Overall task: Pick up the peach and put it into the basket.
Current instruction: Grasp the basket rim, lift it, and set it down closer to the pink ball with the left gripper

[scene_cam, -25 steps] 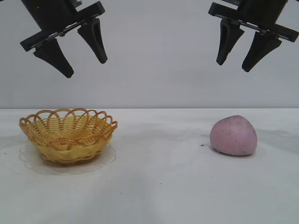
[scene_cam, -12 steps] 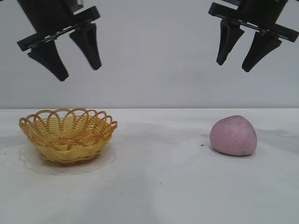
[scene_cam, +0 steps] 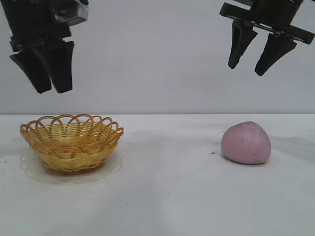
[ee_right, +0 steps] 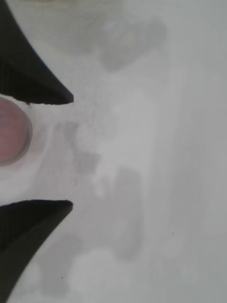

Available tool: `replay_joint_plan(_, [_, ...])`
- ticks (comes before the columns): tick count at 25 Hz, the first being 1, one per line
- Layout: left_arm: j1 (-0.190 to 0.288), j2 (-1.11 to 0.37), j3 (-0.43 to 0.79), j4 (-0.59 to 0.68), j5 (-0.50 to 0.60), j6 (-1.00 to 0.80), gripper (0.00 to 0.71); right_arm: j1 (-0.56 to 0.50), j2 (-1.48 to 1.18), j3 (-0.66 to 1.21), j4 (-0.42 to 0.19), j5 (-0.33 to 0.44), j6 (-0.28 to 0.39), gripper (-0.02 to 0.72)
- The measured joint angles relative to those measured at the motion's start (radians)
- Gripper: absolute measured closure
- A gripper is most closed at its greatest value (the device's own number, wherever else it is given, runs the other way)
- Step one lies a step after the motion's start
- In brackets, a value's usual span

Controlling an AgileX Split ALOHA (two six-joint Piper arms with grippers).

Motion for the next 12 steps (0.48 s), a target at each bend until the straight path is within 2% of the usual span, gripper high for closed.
replay_joint_plan(2, [-0.009,0.0,0.0,0.016,-0.011,0.037,0.38,0.0,0.0,0.0,0.0,0.0,-0.002,0.285])
replay_joint_plan(8, [-0.02,0.018,-0.003,0.052,-0.05,0.057,0.376,0.0,0.0,0.0,0.0,0.002,-0.006,0.285])
replay_joint_plan(9, [-0.02,0.028,-0.003,0.06,-0.05,0.057,0.417,0.0,0.0,0.0,0.0,0.002,-0.006,0.285])
replay_joint_plan(12, [-0.02,0.066,-0.007,0.073,-0.05,0.059,0.401,0.0,0.0,0.0,-0.002,0.002,-0.006,0.285])
